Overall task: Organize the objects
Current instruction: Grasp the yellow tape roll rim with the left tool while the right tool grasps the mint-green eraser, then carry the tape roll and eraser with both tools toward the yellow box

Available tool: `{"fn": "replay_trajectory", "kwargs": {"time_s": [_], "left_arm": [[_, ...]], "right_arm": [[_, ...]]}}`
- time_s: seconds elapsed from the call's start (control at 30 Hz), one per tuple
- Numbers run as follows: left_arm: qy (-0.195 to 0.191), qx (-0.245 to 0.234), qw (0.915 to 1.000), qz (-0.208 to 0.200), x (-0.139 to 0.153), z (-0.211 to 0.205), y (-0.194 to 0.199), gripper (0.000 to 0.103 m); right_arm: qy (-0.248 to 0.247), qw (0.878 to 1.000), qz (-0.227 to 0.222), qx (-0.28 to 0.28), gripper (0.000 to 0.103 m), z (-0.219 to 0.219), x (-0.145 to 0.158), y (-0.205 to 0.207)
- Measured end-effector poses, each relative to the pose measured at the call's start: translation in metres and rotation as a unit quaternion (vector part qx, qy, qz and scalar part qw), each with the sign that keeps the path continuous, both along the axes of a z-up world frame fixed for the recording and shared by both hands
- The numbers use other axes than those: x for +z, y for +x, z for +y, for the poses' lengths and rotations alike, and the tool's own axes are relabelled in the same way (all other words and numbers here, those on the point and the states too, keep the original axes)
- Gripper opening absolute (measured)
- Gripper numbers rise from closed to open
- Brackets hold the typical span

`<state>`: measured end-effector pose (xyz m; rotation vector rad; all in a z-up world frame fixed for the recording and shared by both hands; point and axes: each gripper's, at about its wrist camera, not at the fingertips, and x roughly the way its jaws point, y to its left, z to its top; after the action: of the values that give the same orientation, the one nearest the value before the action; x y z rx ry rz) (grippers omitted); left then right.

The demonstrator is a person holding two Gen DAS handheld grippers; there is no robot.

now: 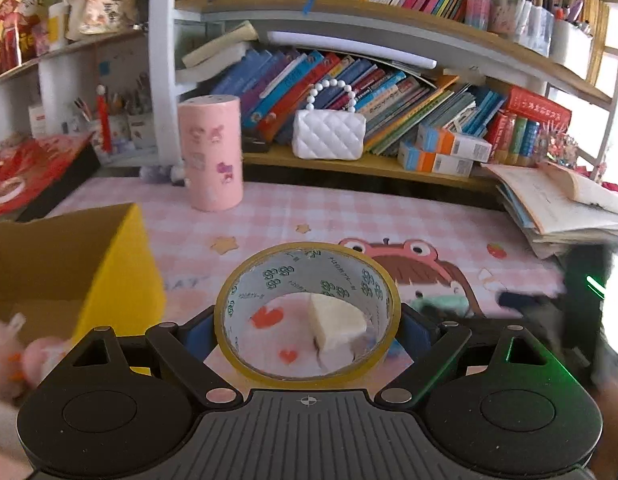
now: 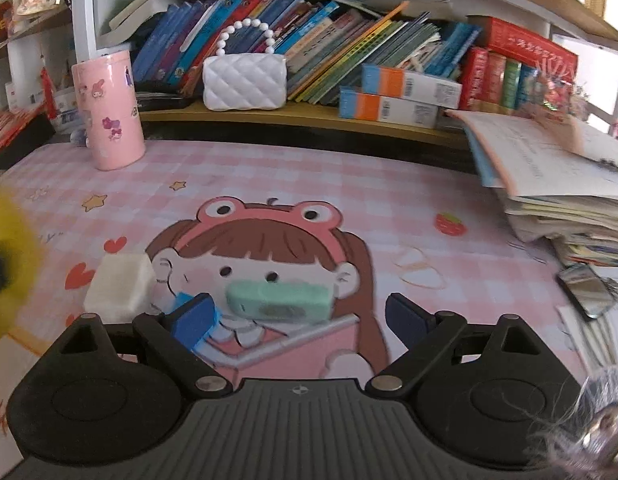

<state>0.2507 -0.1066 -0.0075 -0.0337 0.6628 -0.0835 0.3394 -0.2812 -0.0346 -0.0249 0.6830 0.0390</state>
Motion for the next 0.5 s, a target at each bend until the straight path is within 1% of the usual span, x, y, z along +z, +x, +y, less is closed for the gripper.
{"fn": "replay_trajectory", "kwargs": {"time_s": [0.1,0.2,0.3,0.37,0.4,0.5], "left_arm": [[0.002,0.011,0.9999,0.013,0.002,0.010,-0.016,0.091],[-0.003,0.020,0.9995,0.025,0.001,0.016,-0.030,0.091],[0.013,0.016,0.9996,0.020,0.001,0.017,-0.039,0.091],[0.018,0.013,0.9997,0.014,0.002,0.017,-0.042,0.091],[0.017,0.014,0.9997,0.011,0.003,0.018,-0.044,0.091],[0.011,0.015,0.9998,0.004,0.005,0.021,-0.049,0.091]], "right_arm": [[0.003,1.000,0.003,-0.013,0.089,0.005,-0.005,0.016],[0.009,1.000,0.016,-0.017,0.087,0.008,-0.011,0.027],[0.009,0.999,0.030,-0.021,0.079,0.008,-0.018,0.033],[0.013,0.999,0.037,-0.025,0.067,0.007,-0.023,0.034],[0.016,0.999,0.041,-0.026,0.067,0.005,-0.025,0.035],[0.012,0.999,0.023,-0.027,0.067,0.003,-0.022,0.028]]}}
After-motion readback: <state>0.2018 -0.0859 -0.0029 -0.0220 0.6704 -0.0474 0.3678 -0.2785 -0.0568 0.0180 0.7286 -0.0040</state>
